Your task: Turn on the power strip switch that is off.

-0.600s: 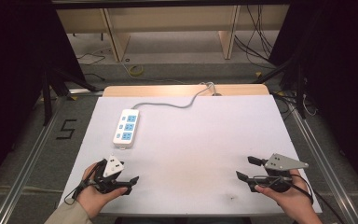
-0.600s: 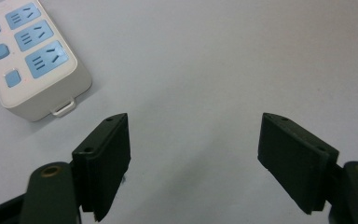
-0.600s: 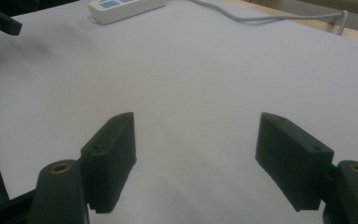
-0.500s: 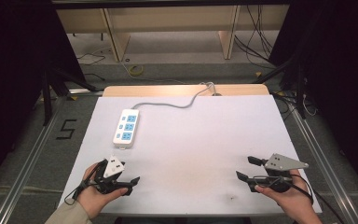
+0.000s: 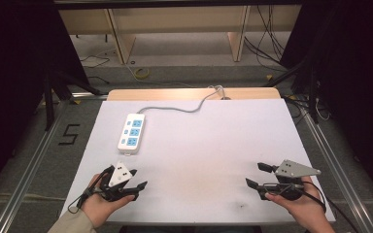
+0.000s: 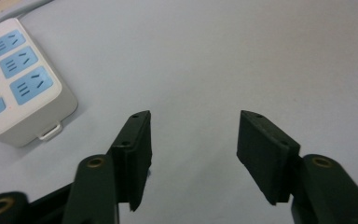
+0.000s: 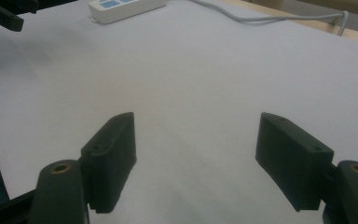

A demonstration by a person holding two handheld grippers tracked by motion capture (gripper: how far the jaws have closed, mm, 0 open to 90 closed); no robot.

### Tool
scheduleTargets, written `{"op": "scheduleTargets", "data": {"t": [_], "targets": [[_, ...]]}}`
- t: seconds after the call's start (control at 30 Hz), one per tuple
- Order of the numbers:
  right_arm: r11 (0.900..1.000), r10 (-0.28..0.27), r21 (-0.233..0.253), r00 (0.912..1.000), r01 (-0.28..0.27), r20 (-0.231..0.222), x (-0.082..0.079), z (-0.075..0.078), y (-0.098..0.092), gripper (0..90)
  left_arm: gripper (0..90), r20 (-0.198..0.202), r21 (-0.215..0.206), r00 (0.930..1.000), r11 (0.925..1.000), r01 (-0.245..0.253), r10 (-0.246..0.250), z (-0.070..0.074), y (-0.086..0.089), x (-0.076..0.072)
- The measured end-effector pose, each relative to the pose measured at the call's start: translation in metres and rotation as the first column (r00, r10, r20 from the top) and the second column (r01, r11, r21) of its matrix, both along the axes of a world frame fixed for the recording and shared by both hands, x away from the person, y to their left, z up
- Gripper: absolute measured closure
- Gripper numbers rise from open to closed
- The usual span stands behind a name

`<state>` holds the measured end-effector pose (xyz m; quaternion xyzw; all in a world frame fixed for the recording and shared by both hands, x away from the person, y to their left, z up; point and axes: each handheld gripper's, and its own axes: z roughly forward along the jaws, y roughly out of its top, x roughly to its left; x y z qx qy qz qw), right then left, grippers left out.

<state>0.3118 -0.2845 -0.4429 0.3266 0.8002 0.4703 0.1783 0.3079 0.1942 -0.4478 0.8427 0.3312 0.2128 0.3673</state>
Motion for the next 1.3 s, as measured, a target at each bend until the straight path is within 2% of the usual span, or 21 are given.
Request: {"op": "scheduleTargets", "data": {"t": [0.13, 0.2, 0.33, 0.43, 0.47, 0.63, 0.83, 1.3], "targets": [[1.000, 0.001, 0.000, 1.0000, -0.001, 0.001, 0.000, 0.000, 0.000, 29.0, 56.6, 0.016, -0.002, 0.9999, 1.0000, 0.004, -0.004, 0.002, -0.004, 0.000], [1.000, 0.000, 0.000, 1.0000, 0.000, 0.001, 0.000, 0.000, 0.001, 29.0, 60.2, 0.010, -0.015, 0.9999, 0.9999, 0.004, -0.004, 0.003, -0.005, 0.001], [1.000, -0.001, 0.001, 1.0000, 0.001, -0.001, 0.000, 0.000, 0.001, 29.0, 67.3, 0.012, -0.020, 0.9997, 0.9996, -0.020, 0.021, 0.005, -0.006, 0.004], [1.000, 0.000, 0.000, 1.0000, 0.000, -0.001, 0.001, 0.000, 0.001, 28.9, 70.4, -0.011, -0.022, 0.9990, 0.9988, -0.043, 0.043, 0.005, -0.007, 0.005], [1.000, 0.000, 0.000, 1.0000, 0.000, -0.001, 0.001, 0.000, 0.001, 28.9, 77.0, -0.016, -0.011, 0.9985, 0.9985, -0.053, 0.053, 0.006, -0.006, 0.005], [1.000, -0.001, 0.000, 1.0000, 0.001, -0.003, 0.000, 0.000, 0.001, 29.0, 89.4, -0.007, -0.010, 0.9954, 0.9954, -0.095, 0.095, 0.011, -0.005, 0.005], [1.000, -0.001, -0.001, 1.0000, 0.001, -0.003, 0.000, 0.000, 0.001, 29.0, 89.5, 0.000, -0.020, 0.9905, 0.9903, -0.138, 0.138, 0.013, -0.003, 0.007], [1.000, 0.000, -0.002, 1.0000, 0.000, -0.003, 0.000, 0.000, 0.001, 29.0, 89.6, 0.004, -0.028, 0.9819, 0.9815, -0.189, 0.189, 0.016, 0.004, 0.018]]}}
